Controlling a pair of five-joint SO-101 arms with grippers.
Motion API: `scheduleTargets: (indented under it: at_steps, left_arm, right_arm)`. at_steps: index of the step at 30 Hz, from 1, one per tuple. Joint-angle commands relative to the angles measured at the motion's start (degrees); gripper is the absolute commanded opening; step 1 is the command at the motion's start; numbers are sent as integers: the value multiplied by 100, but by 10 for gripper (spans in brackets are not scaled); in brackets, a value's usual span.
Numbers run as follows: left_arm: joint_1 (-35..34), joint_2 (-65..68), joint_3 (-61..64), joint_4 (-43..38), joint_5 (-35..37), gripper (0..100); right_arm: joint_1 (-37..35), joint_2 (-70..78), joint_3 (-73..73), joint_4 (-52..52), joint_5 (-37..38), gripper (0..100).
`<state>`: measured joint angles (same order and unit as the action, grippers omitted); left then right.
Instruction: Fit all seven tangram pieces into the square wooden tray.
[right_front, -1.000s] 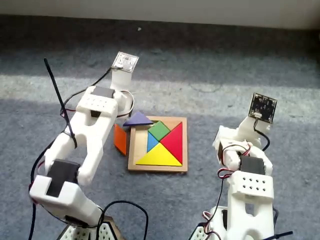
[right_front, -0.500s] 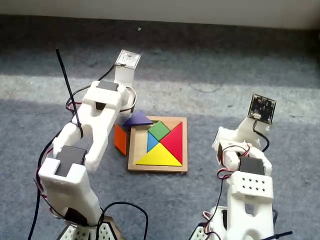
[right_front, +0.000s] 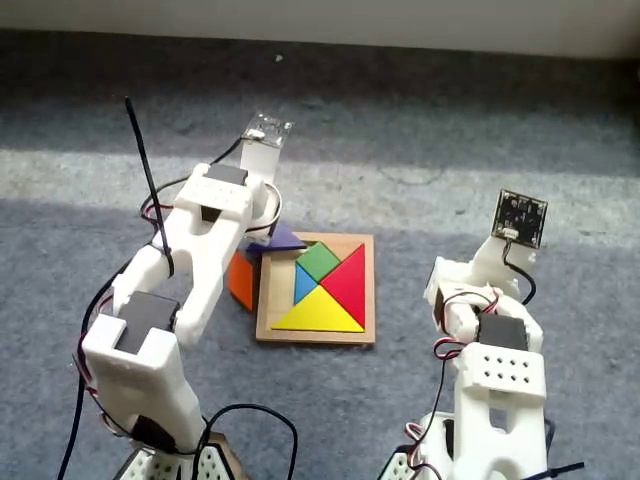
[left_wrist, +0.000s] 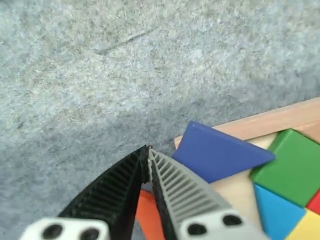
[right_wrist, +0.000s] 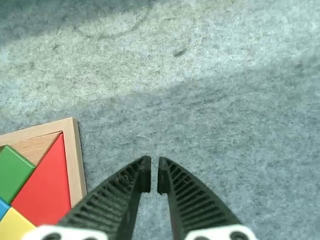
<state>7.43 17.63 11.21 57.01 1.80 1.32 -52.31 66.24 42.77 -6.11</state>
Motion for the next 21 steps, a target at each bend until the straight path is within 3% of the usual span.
scheduleTargets:
  at_steps: [1,21]
  left_arm:
    - [242,-75,-233,176,18,9]
    - [611,-84,-242,545,18,5]
  right_arm:
    - [-48,-154,-22,-127,88,37]
    - [-40,-110,13,-365,97,37]
